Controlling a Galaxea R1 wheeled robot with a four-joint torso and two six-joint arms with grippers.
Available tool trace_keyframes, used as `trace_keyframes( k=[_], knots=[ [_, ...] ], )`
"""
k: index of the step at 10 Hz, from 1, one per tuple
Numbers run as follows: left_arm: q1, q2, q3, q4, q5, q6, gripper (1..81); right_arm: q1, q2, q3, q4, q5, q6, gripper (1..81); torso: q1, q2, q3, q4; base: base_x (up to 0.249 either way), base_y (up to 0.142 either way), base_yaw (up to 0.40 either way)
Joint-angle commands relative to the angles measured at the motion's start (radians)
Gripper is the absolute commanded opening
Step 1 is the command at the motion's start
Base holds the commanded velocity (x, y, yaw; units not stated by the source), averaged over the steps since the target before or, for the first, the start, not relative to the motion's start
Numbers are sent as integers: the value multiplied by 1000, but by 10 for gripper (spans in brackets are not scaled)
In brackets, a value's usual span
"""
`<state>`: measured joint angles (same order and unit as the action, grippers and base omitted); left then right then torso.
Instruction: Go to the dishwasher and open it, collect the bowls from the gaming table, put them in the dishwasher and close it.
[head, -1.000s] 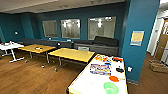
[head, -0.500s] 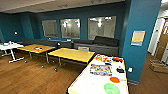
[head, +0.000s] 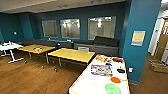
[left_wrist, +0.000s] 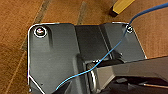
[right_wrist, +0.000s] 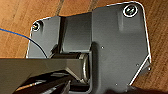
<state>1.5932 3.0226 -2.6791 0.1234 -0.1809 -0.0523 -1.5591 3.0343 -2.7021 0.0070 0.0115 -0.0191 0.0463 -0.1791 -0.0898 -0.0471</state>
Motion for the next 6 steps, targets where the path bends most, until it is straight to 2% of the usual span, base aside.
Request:
trace_keyframes(
  k=[1, 6],
  knots=[
    [-45, -10, -2, -2, 38, 5, 811, 53, 11, 7, 5, -50, -4, 811, 0, 0, 0, 0, 0, 105, 0],
    [-42, -11, -2, -1, 38, 5, 811, 52, 13, 7, 5, -48, -4, 811, 0, 0, 0, 0, 0, 84, 0]
  ],
)
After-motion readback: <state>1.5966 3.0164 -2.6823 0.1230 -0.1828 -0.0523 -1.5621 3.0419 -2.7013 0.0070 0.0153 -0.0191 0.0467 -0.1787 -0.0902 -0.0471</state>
